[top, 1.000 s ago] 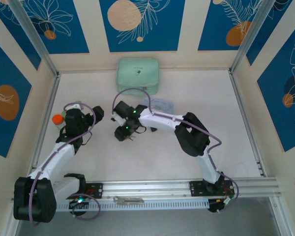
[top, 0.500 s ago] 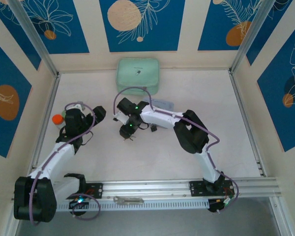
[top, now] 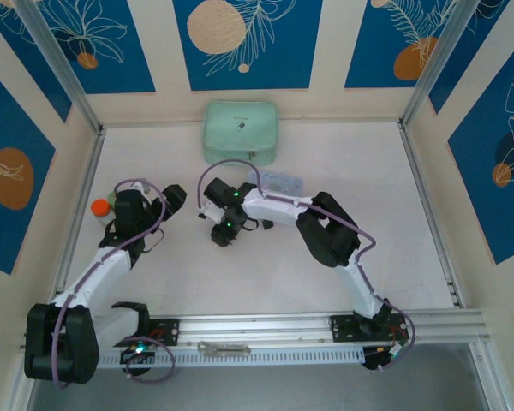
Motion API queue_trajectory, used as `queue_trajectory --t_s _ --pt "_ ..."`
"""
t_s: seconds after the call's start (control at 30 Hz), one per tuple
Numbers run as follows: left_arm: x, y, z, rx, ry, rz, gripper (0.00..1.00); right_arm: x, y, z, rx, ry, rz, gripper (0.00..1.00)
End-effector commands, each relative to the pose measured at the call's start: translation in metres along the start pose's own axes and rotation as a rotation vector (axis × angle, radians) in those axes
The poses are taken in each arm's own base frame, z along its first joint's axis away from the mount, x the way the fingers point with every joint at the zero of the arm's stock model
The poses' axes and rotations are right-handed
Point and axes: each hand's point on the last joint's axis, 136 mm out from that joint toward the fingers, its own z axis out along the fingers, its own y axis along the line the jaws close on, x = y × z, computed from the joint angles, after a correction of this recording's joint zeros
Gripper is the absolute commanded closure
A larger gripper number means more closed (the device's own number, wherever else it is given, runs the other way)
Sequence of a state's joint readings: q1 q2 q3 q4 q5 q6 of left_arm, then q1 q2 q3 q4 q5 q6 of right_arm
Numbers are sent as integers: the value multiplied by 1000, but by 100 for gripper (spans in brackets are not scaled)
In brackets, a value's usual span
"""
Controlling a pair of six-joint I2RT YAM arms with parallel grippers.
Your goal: Unlock the padlock with the key
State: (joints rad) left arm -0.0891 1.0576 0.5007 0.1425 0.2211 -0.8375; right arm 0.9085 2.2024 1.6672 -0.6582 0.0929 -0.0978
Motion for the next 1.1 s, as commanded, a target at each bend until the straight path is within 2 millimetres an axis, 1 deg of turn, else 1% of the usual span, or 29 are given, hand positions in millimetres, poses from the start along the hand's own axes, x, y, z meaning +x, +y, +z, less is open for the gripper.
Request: queue_trajectory --t_s 0.0,0.03,0.13,0.2,0.23,0.33,0.37,0.57,0.63,0.73,0.8,0.87,0.93,1.0,1.07 --pt "0 -3 0 28 -3 -17 1 22 15 20 -25 71 -20 61" --pt "1 -3 0 30 1 -21 1 25 14 21 -22 76 -13 63" --pt "6 -5 1 39 13 -39 0 29 11 21 -25 79 20 73" --pt "12 -7 3 51 23 -55 0 31 11 19 -27 73 37 86" --pt "15 -8 4 57 28 -63 0 31 12 18 -33 72 46 90" --pt "28 -15 9 78 50 -82 0 31 13 10 -62 59 131 99" --pt "34 -18 11 84 61 -87 0 32 13 7 -76 56 180 100" --pt "69 -28 25 98 120 -119 0 34 22 -21 -205 1 461 100" --pt "76 -30 28 100 123 -128 0 33 20 -31 -241 -22 564 100" --pt "78 -36 31 122 121 -119 0 30 15 -47 -334 -74 724 100" --pt "78 -43 31 156 119 -107 0 29 7 -58 -378 -120 817 100" --pt "80 -51 29 199 117 -97 0 31 -3 -65 -381 -151 892 100" --pt "84 -60 27 248 114 -86 2 33 -13 -74 -358 -189 951 100" --pt "91 -67 25 285 120 -83 5 34 -25 -82 -310 -240 1002 100" --pt "97 -74 24 317 121 -92 9 33 -33 -90 -264 -291 1021 100"
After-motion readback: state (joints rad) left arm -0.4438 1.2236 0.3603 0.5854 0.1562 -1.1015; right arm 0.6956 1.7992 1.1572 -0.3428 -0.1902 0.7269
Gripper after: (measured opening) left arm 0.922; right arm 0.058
